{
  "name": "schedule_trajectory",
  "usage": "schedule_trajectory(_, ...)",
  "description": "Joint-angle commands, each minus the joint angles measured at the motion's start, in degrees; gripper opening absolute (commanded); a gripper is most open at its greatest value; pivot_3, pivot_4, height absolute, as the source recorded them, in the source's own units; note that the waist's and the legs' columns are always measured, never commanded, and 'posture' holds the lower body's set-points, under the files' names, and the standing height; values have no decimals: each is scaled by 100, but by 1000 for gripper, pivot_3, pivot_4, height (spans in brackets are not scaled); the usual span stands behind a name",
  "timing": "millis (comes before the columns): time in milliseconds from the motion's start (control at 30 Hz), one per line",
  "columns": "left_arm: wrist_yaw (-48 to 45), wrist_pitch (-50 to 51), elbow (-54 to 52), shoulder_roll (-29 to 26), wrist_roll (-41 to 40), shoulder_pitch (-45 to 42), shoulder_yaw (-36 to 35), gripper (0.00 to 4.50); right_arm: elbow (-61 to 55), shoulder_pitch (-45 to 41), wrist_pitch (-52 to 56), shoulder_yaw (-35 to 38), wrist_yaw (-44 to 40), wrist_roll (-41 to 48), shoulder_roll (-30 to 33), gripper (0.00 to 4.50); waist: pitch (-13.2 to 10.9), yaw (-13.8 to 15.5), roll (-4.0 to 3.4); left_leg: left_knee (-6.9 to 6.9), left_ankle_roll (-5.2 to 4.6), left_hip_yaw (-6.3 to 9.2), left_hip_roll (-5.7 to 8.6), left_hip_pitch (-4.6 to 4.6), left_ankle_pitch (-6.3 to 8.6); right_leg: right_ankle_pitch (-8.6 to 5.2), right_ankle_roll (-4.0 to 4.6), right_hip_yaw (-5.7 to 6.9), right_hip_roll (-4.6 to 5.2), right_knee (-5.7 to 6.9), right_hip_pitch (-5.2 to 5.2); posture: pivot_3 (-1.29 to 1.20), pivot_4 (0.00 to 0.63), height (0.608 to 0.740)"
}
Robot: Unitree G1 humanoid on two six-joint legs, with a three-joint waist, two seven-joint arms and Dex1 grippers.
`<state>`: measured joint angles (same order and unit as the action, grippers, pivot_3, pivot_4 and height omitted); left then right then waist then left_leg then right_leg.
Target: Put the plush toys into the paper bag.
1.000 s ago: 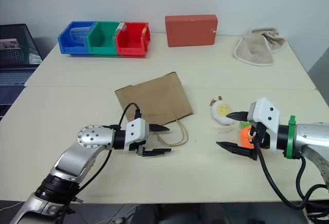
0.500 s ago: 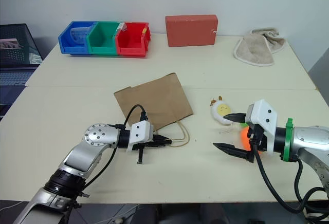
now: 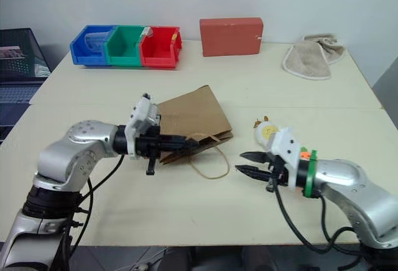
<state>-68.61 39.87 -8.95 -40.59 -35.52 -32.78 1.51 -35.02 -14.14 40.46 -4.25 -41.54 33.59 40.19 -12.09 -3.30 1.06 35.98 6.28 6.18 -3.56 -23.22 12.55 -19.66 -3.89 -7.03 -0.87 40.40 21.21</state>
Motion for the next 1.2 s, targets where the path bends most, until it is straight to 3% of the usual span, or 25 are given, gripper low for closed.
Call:
schedule_trajectory(33, 205, 386, -132, 96, -408, -199, -243, 0, 553, -445, -577, -762, 169, -819, -434, 42, 0, -1, 0, 0, 0, -1, 1, 0, 0, 0, 0, -1, 1, 0, 3, 0, 150, 740)
schedule_trajectory(200, 368, 661, -175, 110, -592, -316, -306, 0, 1371, -871, -1129, -1309, 528, -1569, -1252, 42, 0, 4, 1, -4, 1, 10, -1, -11, 0, 1, 2, 10, 0, 12, 16, 0, 150, 740)
schedule_trajectory(500, 522, 818, -249, 143, -683, -422, -330, 0, 2431, -1142, -1884, -1603, 889, -2367, -2340, 42, 0, 3, 1, -2, 2, 16, 2, -18, -1, 0, 4, 15, 1, 39, 31, 0, 150, 740)
schedule_trajectory(700, 721, 1061, -169, 228, -958, -662, -491, 0, 3917, -1369, -2827, -1669, 1436, -3041, -3121, 42, 0, 0, 0, 0, 3, 17, 1, -15, -1, 1, 4, 17, 0, 47, 31, 0, 150, 740)
schedule_trajectory(967, 866, 1107, -49, 83, -1040, -910, -682, 0, 4728, -1495, -2955, -1571, 1791, -3388, -3552, 42, -1, -1, 0, -3, 3, 18, 1, -16, -1, 1, 5, 18, 1, 48, 34, 0, 150, 740)
schedule_trajectory(1200, 973, 435, 516, -156, -615, -1888, -907, 0, 4883, -1531, -2610, -1358, 1889, -3371, -3732, 42, 0, -1, 1, 0, 5, 19, 1, -13, -2, 1, 5, 18, 0, 51, 31, 0, 150, 740)
